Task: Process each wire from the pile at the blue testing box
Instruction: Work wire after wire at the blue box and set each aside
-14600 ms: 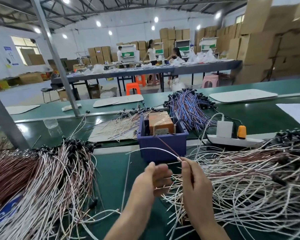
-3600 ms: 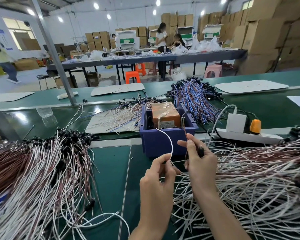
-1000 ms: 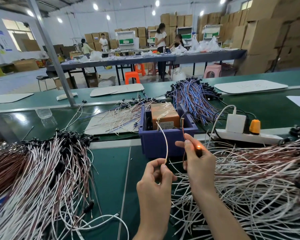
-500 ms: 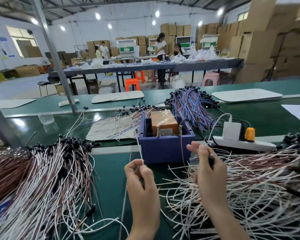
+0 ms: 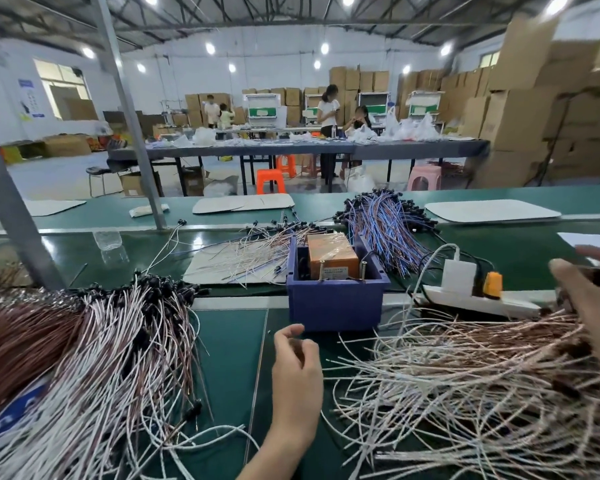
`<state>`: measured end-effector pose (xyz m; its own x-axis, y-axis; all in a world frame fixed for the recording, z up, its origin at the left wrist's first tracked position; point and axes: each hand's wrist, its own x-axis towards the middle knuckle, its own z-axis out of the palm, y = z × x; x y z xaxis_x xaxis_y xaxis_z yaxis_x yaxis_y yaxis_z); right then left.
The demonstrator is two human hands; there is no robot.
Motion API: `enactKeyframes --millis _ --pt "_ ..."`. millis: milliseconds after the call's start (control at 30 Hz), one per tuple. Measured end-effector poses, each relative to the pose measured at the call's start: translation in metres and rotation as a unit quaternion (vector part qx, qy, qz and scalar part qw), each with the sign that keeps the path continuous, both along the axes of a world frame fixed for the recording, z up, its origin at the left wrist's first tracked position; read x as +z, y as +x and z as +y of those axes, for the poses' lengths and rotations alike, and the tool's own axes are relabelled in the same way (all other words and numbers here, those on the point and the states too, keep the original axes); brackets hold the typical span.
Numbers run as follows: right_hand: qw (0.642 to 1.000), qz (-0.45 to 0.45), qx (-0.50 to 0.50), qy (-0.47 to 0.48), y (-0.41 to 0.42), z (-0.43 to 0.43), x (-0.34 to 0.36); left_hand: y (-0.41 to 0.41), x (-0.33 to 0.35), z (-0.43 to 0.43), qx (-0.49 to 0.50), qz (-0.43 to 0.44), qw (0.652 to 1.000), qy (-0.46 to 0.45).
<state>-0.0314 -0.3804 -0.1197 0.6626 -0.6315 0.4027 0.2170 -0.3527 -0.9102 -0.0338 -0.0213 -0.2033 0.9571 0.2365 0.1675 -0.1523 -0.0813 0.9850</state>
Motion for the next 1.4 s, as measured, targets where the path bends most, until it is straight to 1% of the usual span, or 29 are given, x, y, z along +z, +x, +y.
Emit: enactKeyframes --millis 100,167,200,267,333,367,433,467,500,533,567,633,667,733,800,967,1067,1133,1200,1267,1300,1333,1367,1400 --pt "0.995 0.016 -0.066 -0.071 0.013 -0.037 -0.015 -0.006 -0.001 -0.001 -0.029 -0.002 0.999 0.020" --pt "0.980 0.019 -0.114 -0.160 0.011 -0.028 -0.015 -0.008 0.001 0.001 -0.034 -0.008 0.999 0.039" --pt "0.974 0.018 -0.113 -0.196 0.004 -0.011 -0.012 -0.006 0.004 0.004 -0.034 -0.008 0.998 0.052" --pt "0.967 0.000 -0.093 -0.235 -0.011 0.036 -0.007 0.003 0.014 0.015 -0.031 -0.001 0.996 0.080" --pt "0.957 -0.006 -0.037 -0.289 -0.023 0.091 -0.012 0.016 0.028 0.036 -0.020 0.010 0.993 0.112" --pt "0.946 -0.009 0.007 -0.325 -0.032 0.121 -0.018 0.024 0.035 0.050 -0.009 0.012 0.990 0.141" --pt "0.908 -0.023 0.076 -0.411 -0.046 0.171 -0.040 0.038 0.048 0.083 0.014 0.021 0.975 0.219" --pt "0.887 -0.031 0.088 -0.452 -0.050 0.191 -0.055 0.045 0.054 0.101 0.028 0.032 0.963 0.267" --pt "0.872 -0.034 0.095 -0.480 -0.051 0.206 -0.068 0.051 0.059 0.120 0.050 0.051 0.942 0.327" --pt "0.864 -0.031 0.101 -0.493 -0.052 0.215 -0.080 0.056 0.064 0.140 0.080 0.073 0.911 0.397" --pt "0.861 -0.027 0.107 -0.497 -0.051 0.221 -0.090 0.059 0.067 0.158 0.113 0.093 0.873 0.465" --pt "0.863 -0.029 0.115 -0.491 -0.048 0.221 -0.102 0.062 0.068 0.191 0.156 0.132 0.802 0.561" --pt "0.866 -0.033 0.116 -0.485 -0.047 0.218 -0.106 0.063 0.066 0.205 0.165 0.150 0.775 0.591" --pt "0.869 -0.033 0.116 -0.480 -0.043 0.211 -0.111 0.062 0.059 0.226 0.159 0.180 0.734 0.635" --pt "0.867 -0.028 0.115 -0.485 -0.042 0.209 -0.113 0.062 0.049 0.238 0.141 0.188 0.715 0.659" --pt "0.870 -0.022 0.112 -0.479 -0.043 0.213 -0.111 0.069 0.045 0.245 0.182 0.158 0.721 0.649" --pt "0.873 -0.037 0.115 -0.473 -0.045 0.213 -0.110 0.075 0.048 0.242 0.206 0.165 0.729 0.632" --pt "0.876 -0.037 0.116 -0.466 -0.045 0.212 -0.108 0.078 0.051 0.239 0.212 0.190 0.749 0.599" --pt "0.884 -0.035 0.121 -0.449 -0.046 0.212 -0.108 0.080 0.059 0.234 0.231 0.187 0.786 0.542" --pt "0.896 -0.036 0.126 -0.423 -0.047 0.211 -0.105 0.077 0.073 0.224 0.251 0.139 0.835 0.469" --pt "0.904 -0.041 0.127 -0.406 -0.048 0.211 -0.103 0.074 0.084 0.215 0.257 0.092 0.862 0.428" --pt "0.912 -0.046 0.125 -0.389 -0.049 0.211 -0.101 0.069 0.095 0.205 0.261 0.034 0.883 0.388" --pt "0.918 -0.054 0.122 -0.373 -0.049 0.212 -0.098 0.062 0.107 0.193 0.262 -0.033 0.897 0.354" --pt "0.924 -0.061 0.121 -0.357 -0.050 0.213 -0.095 0.052 0.118 0.179 0.260 -0.107 0.902 0.329"
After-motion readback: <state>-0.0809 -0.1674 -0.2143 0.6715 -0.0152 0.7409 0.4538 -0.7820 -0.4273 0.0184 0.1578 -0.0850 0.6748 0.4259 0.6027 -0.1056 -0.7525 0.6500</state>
